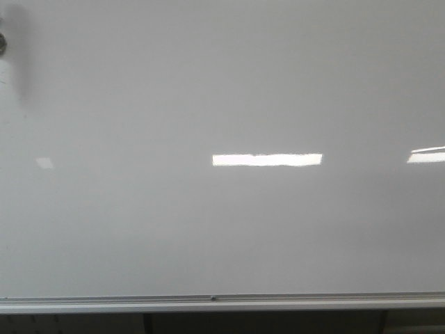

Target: Write number 2 on whiteboard

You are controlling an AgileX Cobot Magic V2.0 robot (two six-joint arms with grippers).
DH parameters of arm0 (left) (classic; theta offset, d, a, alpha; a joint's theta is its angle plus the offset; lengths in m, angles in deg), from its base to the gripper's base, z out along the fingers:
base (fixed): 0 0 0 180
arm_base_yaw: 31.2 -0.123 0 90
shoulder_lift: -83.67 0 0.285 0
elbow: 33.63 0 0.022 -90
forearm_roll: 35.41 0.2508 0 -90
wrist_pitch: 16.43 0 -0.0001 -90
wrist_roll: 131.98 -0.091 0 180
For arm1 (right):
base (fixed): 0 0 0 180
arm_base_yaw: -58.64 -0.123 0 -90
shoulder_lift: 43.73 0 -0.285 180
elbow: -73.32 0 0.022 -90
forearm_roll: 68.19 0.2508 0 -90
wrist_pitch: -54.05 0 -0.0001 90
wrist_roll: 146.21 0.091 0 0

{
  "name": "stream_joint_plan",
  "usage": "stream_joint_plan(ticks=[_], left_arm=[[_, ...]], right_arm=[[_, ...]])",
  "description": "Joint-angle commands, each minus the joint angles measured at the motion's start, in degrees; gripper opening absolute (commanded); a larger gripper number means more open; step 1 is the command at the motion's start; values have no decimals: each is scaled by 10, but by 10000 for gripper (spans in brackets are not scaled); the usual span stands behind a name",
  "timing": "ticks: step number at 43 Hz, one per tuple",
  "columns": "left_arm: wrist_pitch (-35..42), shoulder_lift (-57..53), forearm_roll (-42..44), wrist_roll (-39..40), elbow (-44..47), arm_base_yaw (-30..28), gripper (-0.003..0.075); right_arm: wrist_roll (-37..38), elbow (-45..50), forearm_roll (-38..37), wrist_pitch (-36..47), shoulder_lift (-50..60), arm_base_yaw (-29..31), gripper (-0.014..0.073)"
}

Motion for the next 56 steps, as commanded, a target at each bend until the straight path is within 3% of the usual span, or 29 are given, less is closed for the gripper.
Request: stream_joint_plan(ticks=[1, 19, 28, 45, 56], left_arm=[[48, -17, -2, 1, 19, 2, -20], [51, -17, -21, 1, 10, 2, -20], [39, -13, -21, 1, -68, 2, -20], [-177, 4, -21, 1, -292, 2, -20], [-247, 102, -21, 1, -405, 2, -20]], right_arm=[[-4, -3, 2, 43, 11, 2, -69], [-4, -23, 2, 43, 11, 2, -69], [-4, -95, 2, 28, 11, 2, -69], [-4, -290, 2, -127, -71, 2, -69], [-4, -370, 2, -199, -186, 2, -69]])
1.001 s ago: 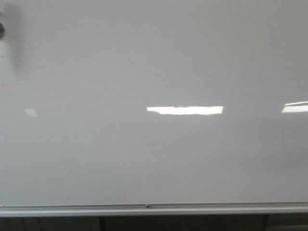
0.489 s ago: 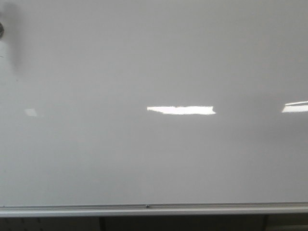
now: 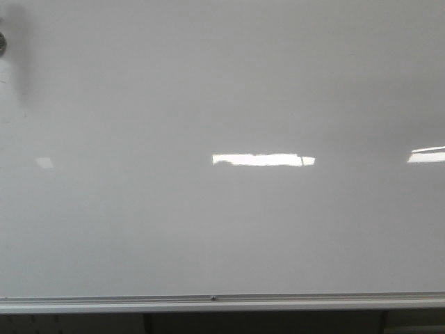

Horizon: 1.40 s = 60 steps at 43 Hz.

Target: Write number 2 on whiteboard

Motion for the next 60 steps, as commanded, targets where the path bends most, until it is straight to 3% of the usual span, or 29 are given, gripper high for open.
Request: stream_joint_plan(ticks=[1, 14, 37, 40, 47, 51, 53, 60], left_arm=[[9, 58, -5, 1, -50, 2, -20], [-23, 181, -5, 1, -72, 2, -20], [-61, 261, -5, 1, -62, 2, -20], [-61, 261, -5, 1, -56, 2, -20], [-61, 261, -5, 1, -40, 2, 1], [-60, 261, -5, 1, -35, 2, 107], [-59, 261, -5, 1, -35, 2, 177], [-48, 261, -5, 1, -35, 2, 489]], right_arm=[[-4, -40, 2, 14, -52, 2, -69], [-4, -52, 2, -2, -162, 2, -69], [-4, -49, -5, -25, -247, 2, -57], [-4, -49, -9, -26, -252, 2, -3], [-4, -49, -10, -23, -252, 2, 302], [-4, -49, -10, -22, -252, 2, 504], [-4, -49, -10, -22, -252, 2, 559], [-4, -49, -10, -22, -252, 2, 600]])
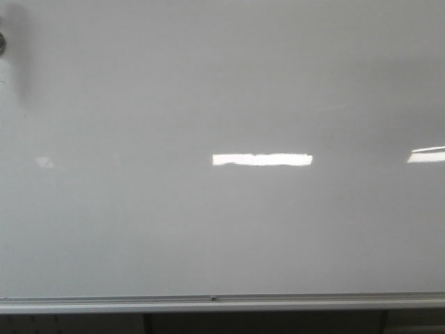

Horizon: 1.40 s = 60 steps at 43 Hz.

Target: Write number 2 on whiteboard

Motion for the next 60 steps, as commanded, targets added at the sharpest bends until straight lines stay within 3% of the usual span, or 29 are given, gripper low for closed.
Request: stream_joint_plan(ticks=[1, 4, 27, 60], left_arm=[[49, 6, -3, 1, -14, 2, 517], [49, 6, -3, 1, -14, 2, 560], [79, 37, -3, 1, -27, 2, 543], [174, 349, -11, 0, -147, 2, 543]], right_arm=[[-4, -17, -5, 38, -3, 2, 600], [-4, -17, -5, 37, -3, 2, 600], [-4, -17, -4, 45, -3, 2, 600], [-4, -17, -4, 49, -3, 2, 600]])
